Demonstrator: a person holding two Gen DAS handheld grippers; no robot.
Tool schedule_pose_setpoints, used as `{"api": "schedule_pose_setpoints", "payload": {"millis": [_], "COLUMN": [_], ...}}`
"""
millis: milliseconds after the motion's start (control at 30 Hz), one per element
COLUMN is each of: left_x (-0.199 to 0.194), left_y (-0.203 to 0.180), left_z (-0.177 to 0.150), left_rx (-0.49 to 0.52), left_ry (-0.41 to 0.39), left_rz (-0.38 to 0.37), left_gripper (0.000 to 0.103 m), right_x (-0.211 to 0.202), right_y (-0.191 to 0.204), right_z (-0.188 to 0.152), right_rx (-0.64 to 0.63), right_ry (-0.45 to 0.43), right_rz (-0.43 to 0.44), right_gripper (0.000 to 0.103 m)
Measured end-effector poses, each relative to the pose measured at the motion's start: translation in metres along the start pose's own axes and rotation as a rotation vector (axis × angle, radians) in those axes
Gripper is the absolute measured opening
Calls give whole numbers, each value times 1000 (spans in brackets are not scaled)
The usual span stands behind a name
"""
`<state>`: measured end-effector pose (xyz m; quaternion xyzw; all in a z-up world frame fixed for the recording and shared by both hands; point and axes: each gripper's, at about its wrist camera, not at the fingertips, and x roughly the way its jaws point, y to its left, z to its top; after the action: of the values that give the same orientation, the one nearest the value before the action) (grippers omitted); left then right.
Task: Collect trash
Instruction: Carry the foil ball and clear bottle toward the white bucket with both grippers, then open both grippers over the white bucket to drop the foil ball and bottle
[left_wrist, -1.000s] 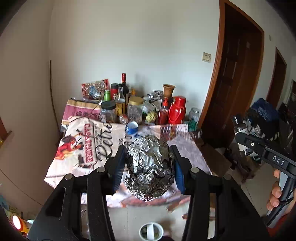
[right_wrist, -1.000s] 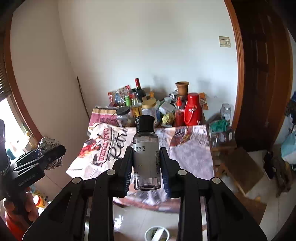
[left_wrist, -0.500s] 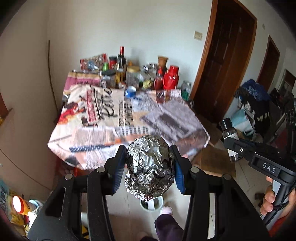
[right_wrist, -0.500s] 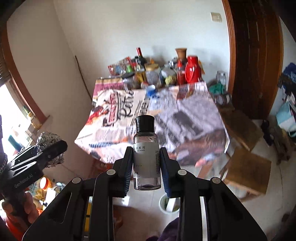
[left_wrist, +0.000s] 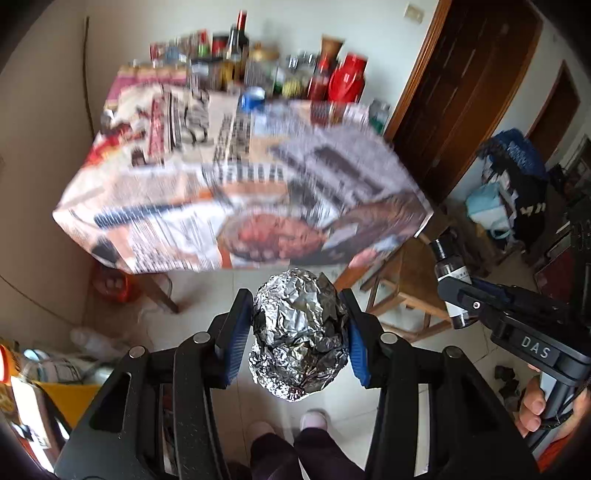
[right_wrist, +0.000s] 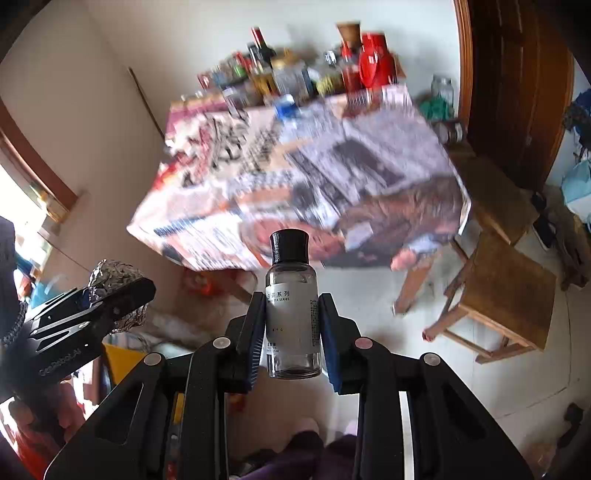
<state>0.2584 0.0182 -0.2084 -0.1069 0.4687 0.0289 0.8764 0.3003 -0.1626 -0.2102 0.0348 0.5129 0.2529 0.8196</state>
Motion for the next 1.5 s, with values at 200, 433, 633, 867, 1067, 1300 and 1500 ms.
{"api": "schedule_pose_setpoints", "payload": {"millis": [200, 433, 633, 867, 1067, 1300, 1500], "left_x": [91, 181, 239, 293, 336, 397, 441], "left_y": [6, 28, 47, 66, 56, 31, 26], "left_z": [-38, -86, -121, -160, -167, -171, -179], "left_rx": [-32, -74, -92, -153, -151, -116, -185], "left_ry": [132, 246, 312, 395, 429, 460, 534], "left_rz": [14, 18, 42, 41, -4, -67, -107], "left_gripper": [47, 47, 47, 47, 47, 47, 69], "right_x": [75, 166, 225, 285, 296, 298, 302], "right_y": [-37, -67, -77, -90, -104, -125, -142], "right_z": [-26, -56, -71, -90, -101, -108, -112], "right_rx": [44, 58, 54, 62, 39, 53, 93], "right_ry": [117, 227, 254, 324, 342, 332, 320], "right_rz": [-2, -4, 43, 0, -44, -79, -100], "right_gripper": [26, 26, 26, 59, 60, 60, 60]}}
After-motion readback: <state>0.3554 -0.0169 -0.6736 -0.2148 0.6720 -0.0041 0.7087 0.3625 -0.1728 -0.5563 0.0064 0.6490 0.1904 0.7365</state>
